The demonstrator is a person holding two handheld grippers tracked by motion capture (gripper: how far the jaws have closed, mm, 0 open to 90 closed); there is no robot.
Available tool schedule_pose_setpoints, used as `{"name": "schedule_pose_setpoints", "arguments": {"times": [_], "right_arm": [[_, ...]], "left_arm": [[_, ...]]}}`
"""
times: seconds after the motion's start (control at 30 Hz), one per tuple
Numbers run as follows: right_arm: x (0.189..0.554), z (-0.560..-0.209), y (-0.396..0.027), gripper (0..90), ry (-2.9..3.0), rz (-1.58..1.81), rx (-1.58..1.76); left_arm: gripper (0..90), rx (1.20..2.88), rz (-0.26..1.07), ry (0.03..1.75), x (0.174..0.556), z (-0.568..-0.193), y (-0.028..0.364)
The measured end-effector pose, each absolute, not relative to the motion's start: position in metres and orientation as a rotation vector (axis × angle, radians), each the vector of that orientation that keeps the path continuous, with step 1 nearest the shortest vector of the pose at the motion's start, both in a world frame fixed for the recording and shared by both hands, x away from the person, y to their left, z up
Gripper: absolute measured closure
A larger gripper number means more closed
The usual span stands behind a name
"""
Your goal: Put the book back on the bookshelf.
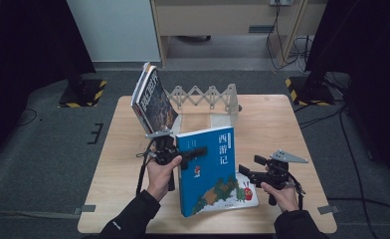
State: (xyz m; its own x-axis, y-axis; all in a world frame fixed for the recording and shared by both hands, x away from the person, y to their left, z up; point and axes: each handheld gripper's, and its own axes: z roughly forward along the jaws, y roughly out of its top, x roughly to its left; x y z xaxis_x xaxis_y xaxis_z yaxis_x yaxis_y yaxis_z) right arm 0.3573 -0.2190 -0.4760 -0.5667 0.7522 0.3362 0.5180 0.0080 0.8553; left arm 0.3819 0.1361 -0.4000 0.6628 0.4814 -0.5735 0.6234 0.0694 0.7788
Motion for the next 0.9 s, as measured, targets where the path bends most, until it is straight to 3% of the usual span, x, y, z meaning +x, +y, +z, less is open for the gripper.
{"name": "schedule_pose_setpoints", "arguments": {"times": [0.3, 0.47, 0.9], "right_arm": [[0.365, -0.490, -0.235, 8.1, 2.073, 1.220, 1.362], [0.371, -0.501, -0.245, 5.9, 2.102, 1.044, 1.390], [0.377, -0.518, -0.263, 4.3, 2.129, 0.854, 1.447]], "left_arm": [[60.6, 1.583, 0.042, 0.964, 0.384, -0.379, 0.161], [60.6, 1.582, 0.065, 1.003, 0.388, -0.377, 0.170], [60.6, 1.629, 0.277, 1.016, 0.394, -0.355, 0.171]]}}
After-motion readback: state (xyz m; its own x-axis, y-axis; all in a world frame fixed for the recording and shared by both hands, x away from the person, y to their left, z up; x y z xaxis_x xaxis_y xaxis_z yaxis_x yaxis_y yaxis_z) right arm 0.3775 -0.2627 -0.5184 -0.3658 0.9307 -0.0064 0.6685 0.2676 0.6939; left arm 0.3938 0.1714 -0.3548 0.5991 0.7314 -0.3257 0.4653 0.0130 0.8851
